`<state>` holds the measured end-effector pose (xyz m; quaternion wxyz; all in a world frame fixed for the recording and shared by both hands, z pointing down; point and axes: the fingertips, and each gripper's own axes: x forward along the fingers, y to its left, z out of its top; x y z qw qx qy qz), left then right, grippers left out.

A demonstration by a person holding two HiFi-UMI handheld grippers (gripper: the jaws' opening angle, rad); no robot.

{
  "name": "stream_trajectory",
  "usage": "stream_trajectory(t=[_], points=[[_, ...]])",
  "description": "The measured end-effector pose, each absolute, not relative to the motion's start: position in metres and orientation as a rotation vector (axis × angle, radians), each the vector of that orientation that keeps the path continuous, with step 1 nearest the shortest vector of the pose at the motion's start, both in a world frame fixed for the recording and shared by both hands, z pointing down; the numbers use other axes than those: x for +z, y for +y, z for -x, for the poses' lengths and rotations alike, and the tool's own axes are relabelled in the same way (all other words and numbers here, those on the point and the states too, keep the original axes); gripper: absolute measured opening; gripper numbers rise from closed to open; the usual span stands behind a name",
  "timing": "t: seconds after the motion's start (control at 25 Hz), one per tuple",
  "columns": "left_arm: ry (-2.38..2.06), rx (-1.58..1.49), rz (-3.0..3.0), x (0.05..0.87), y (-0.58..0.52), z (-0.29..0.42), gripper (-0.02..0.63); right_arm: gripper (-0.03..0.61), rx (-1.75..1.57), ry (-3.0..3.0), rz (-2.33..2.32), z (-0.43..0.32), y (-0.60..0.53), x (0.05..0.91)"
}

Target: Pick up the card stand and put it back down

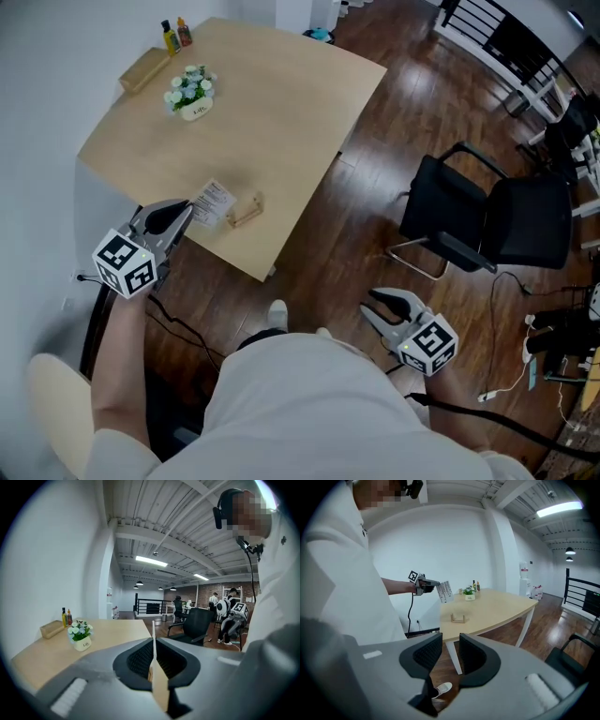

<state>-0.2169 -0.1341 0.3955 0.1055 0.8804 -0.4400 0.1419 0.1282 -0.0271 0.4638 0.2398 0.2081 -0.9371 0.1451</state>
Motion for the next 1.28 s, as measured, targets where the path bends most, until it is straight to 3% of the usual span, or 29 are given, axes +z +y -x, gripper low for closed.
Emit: stream_trajectory(t=[1.28], points=[[-0.890,0.533,-2.681,0.491,-0.205,0.198,0.017,0.118,0.491,-2.435,-0.781,-0.094,-0.039,0.470]])
